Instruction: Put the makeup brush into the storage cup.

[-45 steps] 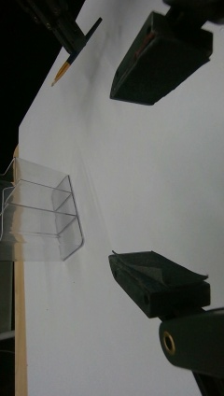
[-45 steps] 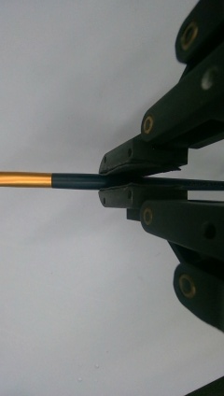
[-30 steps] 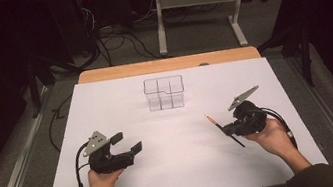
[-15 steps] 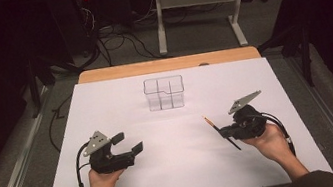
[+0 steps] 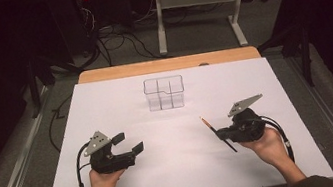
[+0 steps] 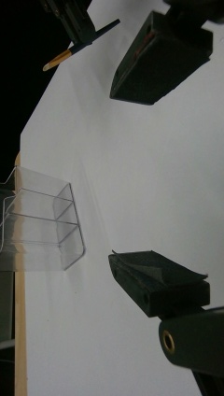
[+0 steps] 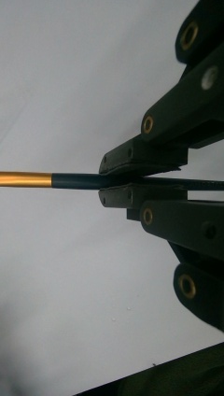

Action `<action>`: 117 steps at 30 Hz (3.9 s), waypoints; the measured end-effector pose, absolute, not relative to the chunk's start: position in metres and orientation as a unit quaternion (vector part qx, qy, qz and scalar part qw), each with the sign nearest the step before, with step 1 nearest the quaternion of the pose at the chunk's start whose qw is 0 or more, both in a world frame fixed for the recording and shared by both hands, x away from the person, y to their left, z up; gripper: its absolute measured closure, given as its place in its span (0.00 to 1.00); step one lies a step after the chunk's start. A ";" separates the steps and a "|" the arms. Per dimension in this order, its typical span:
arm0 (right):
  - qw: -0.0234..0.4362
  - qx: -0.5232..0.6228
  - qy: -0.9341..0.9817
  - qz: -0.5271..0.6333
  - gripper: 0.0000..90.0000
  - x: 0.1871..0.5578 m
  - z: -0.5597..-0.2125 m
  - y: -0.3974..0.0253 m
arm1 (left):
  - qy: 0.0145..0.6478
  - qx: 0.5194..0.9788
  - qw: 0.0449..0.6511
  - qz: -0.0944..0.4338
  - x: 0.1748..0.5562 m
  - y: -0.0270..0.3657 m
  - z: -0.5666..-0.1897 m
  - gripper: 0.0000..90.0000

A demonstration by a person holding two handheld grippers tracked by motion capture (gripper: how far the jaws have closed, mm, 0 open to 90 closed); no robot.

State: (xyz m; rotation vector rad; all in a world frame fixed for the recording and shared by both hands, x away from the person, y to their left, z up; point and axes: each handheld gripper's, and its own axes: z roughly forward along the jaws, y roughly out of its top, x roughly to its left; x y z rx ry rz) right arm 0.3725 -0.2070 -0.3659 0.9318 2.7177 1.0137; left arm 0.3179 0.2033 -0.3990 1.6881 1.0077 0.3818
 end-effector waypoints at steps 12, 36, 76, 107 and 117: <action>0.044 0.293 0.887 0.355 0.95 0.368 -0.372 -0.195 | 0.421 0.715 0.536 0.154 0.317 0.199 -0.399 0.20; 0.034 0.258 0.886 0.383 0.95 0.362 -0.373 -0.175 | 0.408 0.712 0.560 0.111 0.315 0.186 -0.389 0.23; 0.050 0.249 0.878 0.406 0.95 0.354 -0.366 -0.171 | 0.344 0.750 0.557 0.094 0.322 0.124 -0.361 0.26; 0.063 0.250 0.870 0.420 0.95 0.351 -0.363 -0.172 | 0.339 0.759 0.551 0.068 0.334 0.100 -0.364 0.38; 0.062 0.247 0.871 0.420 0.95 0.350 -0.364 -0.168 | 0.338 0.761 0.552 0.047 0.337 0.095 -0.369 0.46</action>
